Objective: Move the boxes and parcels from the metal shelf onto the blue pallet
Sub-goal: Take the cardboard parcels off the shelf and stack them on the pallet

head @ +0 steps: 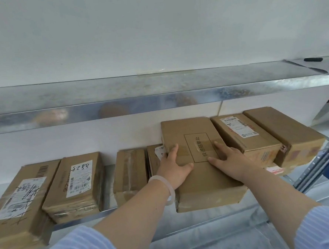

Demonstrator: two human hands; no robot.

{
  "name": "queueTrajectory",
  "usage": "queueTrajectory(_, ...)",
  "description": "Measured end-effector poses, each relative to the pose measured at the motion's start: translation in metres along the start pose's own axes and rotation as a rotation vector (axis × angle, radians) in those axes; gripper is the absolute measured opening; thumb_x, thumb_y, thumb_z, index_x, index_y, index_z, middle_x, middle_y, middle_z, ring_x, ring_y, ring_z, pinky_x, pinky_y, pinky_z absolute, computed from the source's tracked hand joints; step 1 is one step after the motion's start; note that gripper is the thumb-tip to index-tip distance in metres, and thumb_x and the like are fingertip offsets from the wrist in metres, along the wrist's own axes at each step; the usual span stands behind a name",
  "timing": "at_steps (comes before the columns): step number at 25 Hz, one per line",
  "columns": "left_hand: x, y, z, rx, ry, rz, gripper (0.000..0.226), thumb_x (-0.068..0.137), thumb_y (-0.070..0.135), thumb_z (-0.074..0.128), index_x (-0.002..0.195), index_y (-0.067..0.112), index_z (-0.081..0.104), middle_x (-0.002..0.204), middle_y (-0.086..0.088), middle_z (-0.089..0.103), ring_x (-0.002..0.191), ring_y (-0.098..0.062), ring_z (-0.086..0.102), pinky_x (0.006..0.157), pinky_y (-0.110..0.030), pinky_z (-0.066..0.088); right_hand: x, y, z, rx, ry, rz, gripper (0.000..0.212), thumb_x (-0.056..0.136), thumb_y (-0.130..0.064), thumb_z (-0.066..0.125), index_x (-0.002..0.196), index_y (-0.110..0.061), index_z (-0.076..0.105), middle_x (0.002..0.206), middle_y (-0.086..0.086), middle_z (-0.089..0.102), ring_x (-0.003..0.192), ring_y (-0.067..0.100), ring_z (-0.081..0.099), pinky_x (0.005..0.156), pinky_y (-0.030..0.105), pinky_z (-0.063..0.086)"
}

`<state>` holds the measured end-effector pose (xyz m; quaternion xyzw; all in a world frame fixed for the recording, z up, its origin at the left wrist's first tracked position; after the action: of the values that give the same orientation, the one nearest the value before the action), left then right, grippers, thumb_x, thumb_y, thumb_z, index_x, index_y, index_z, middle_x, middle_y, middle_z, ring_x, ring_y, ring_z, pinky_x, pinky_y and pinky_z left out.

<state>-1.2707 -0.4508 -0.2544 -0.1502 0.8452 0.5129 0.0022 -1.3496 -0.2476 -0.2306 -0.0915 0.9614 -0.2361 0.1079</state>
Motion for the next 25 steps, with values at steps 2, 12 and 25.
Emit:
queueTrajectory(2,-0.009,-0.004,-0.011,-0.042,0.031,0.011,0.084,0.079,0.050,0.065,0.147,0.048,0.015,0.153,0.006,0.024,0.129,-0.017,0.040,0.104,-0.035,0.041,-0.009,-0.010,0.004,0.090,0.027,-0.033,0.077,0.078,-0.069,0.055,0.145,-0.050,0.024,0.145,0.001,0.035,0.123,0.023,0.045,0.088,0.034,0.039)
queueTrajectory(12,-0.120,-0.059,-0.131,-0.178,0.263,0.042,0.088,0.074,0.043,0.078,0.146,0.042,0.027,0.149,0.006,0.035,0.131,-0.013,0.041,0.110,-0.038,0.035,-0.084,-0.136,0.055,0.081,0.009,-0.254,0.084,0.075,-0.071,0.057,0.148,-0.045,0.024,0.150,0.004,0.030,0.130,0.024,0.041,0.101,0.036,0.039)
queueTrajectory(25,-0.416,-0.215,-0.368,-0.167,0.723,-0.188,0.085,0.077,0.037,0.077,0.147,0.041,0.028,0.139,0.012,0.042,0.115,-0.008,0.050,0.096,-0.023,0.042,-0.287,-0.412,0.254,0.394,-0.534,-0.775,0.069,0.086,-0.043,0.066,0.144,-0.052,0.028,0.149,-0.016,0.033,0.122,0.001,0.037,0.103,0.021,0.029)
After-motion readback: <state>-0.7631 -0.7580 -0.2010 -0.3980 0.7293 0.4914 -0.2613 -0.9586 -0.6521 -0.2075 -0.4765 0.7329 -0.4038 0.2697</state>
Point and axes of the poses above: each hand's wrist, its own x-axis towards the middle knuckle, its own z-axis out of the palm, y = z × x, the point moved 10 cm from there along x, towards the middle knuckle
